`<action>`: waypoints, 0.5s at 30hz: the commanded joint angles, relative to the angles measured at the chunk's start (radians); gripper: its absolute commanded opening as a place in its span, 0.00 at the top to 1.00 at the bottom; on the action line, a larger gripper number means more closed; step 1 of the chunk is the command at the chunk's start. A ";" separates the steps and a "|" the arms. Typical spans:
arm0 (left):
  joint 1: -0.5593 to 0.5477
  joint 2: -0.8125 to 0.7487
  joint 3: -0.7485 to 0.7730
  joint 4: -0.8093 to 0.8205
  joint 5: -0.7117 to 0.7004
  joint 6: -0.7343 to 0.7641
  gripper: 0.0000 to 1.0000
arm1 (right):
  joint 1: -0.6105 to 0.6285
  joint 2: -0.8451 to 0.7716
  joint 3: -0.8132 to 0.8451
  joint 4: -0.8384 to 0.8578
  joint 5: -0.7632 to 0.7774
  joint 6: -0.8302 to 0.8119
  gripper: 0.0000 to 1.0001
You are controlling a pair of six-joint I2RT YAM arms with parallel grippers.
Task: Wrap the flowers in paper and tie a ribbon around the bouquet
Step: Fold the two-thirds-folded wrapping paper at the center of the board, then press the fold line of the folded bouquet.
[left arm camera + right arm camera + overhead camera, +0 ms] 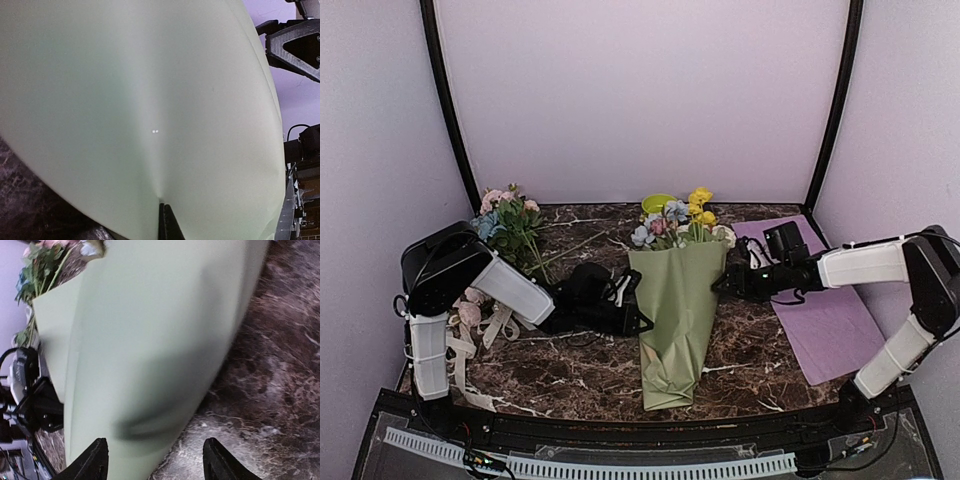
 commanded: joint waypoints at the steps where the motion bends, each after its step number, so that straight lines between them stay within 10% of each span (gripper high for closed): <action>1: 0.008 -0.017 0.019 -0.058 0.008 0.046 1.00 | 0.112 -0.090 0.037 0.035 0.055 -0.063 0.45; 15: 0.008 -0.116 0.074 -0.200 -0.017 0.130 1.00 | 0.237 0.235 0.239 -0.026 -0.105 -0.149 0.72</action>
